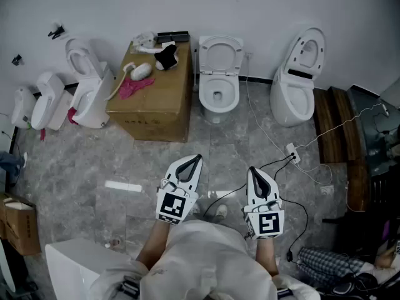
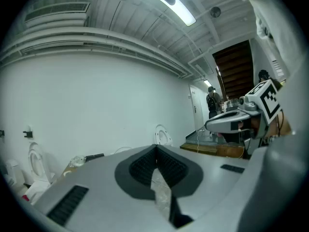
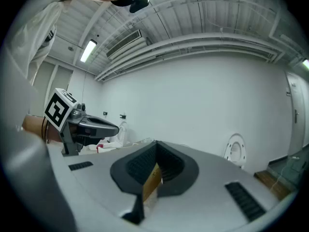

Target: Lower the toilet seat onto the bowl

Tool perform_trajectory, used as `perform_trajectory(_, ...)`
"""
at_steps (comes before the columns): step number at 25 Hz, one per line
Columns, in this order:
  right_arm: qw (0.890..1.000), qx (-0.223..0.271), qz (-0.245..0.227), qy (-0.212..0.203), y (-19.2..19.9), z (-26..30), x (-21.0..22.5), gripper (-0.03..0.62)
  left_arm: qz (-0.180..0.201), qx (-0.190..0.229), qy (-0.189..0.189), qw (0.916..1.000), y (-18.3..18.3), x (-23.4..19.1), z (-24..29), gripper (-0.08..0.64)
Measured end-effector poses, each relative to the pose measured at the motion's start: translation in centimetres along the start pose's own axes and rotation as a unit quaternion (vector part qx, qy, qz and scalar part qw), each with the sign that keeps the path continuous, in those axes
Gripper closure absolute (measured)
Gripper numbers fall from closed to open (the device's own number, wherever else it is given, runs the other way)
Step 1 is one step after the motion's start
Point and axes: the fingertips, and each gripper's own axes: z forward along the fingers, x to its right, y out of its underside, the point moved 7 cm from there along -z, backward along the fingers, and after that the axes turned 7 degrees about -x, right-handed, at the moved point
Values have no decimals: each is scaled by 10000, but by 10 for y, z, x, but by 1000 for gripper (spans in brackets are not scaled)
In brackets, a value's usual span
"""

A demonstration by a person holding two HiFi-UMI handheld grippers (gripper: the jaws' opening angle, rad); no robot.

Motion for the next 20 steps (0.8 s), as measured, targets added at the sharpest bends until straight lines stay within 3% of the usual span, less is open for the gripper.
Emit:
perform_trajectory(6,9999,75,49,51,8,-5,36,588,8,-15,-133,9999,-12,32,18,548)
perform_trajectory(20,9988,25,217,-445,25,16,88,588,-167,-151,-610,9979,-20,63,48,548)
